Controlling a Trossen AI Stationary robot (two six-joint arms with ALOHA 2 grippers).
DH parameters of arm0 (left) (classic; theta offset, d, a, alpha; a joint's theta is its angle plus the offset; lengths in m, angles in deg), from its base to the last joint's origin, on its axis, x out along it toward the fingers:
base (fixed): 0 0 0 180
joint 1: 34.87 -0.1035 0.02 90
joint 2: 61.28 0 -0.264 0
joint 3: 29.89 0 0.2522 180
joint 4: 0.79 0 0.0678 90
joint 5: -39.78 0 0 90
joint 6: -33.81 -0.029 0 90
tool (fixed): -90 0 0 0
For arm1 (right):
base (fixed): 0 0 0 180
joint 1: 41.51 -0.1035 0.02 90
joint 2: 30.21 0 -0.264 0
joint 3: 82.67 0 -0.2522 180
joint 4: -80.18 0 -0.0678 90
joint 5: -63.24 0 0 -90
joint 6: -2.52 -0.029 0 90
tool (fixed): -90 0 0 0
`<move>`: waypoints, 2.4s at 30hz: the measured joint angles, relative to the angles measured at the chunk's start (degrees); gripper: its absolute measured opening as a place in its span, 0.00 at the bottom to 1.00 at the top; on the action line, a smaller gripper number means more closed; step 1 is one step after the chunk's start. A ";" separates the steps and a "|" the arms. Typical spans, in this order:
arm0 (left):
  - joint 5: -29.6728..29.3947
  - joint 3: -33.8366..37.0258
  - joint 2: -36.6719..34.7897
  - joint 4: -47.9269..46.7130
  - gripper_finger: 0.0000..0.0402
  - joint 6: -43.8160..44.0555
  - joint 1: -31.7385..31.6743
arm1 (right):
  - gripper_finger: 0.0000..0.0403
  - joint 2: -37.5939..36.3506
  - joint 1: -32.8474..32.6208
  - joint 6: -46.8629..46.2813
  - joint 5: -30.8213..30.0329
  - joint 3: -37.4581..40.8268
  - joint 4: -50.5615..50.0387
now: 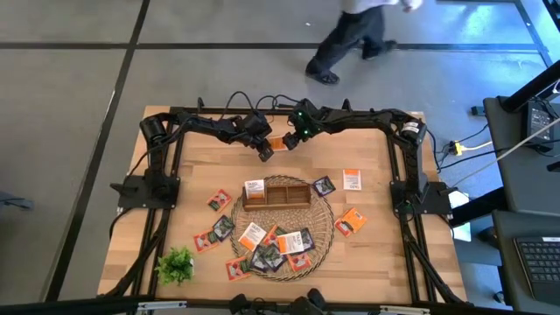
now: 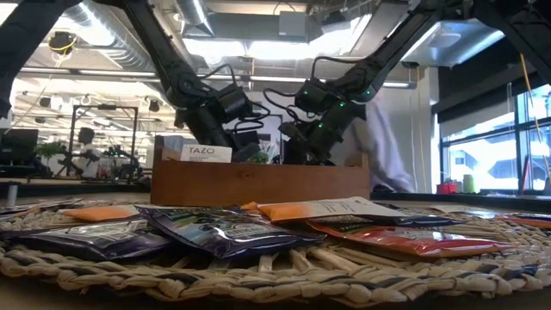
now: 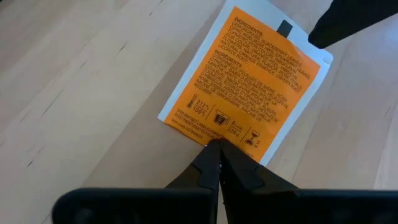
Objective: Pick & Place Tea
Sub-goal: Put the white tea bag into the left slot of the wooden organizer
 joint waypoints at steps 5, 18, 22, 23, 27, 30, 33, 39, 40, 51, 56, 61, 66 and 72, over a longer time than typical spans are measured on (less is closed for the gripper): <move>0.12 0.01 0.05 0.04 0.00 0.00 0.00 | 0.61 1.21 0.00 -1.20 0.28 0.02 0.21; 0.20 0.07 0.09 -0.06 0.00 -0.02 0.09 | 0.61 4.30 0.28 -1.33 5.98 -0.01 3.37; 0.21 0.12 0.09 -0.13 0.00 -0.02 0.11 | 0.60 4.55 0.09 -1.33 7.01 0.08 5.45; 0.22 0.12 0.09 -0.15 0.00 -0.02 0.11 | 0.59 4.57 -0.03 -1.33 7.08 0.08 5.67; 0.21 0.12 0.09 -0.20 0.00 -0.02 0.11 | 0.52 4.63 -0.20 -1.29 7.74 0.10 5.78; 0.22 0.12 0.09 -0.20 0.00 -0.02 0.11 | 0.45 4.63 -0.22 -1.27 7.85 0.10 5.72; 0.22 0.12 0.09 -0.22 0.00 -0.02 0.11 | 0.38 4.63 -0.15 -1.18 7.78 0.10 5.71; 0.24 0.12 0.09 -0.22 0.00 -0.04 0.13 | 0.28 4.54 0.36 0.13 8.15 0.10 5.73; 0.24 0.12 0.11 -0.23 0.00 -0.04 0.13 | 0.27 4.52 0.45 0.14 8.14 0.10 5.73; -0.85 0.47 -2.18 -0.17 0.00 -1.05 0.24 | 0.20 4.43 1.06 1.27 9.49 0.10 5.06; -1.04 0.44 -2.32 -0.01 0.00 -1.07 0.24 | 0.13 4.42 1.07 2.02 9.46 0.10 4.37; -1.28 0.44 -4.77 -2.09 0.00 -1.75 0.42 | 0.05 4.39 1.07 4.16 9.48 0.10 4.40; -1.22 0.33 -13.39 -3.82 0.00 -4.22 0.44 | 0.01 3.34 1.07 9.01 9.33 0.10 4.22; -0.01 2.31 -24.77 -4.12 0.00 -4.85 0.51 | 0.02 -3.27 0.88 18.26 8.29 0.08 0.12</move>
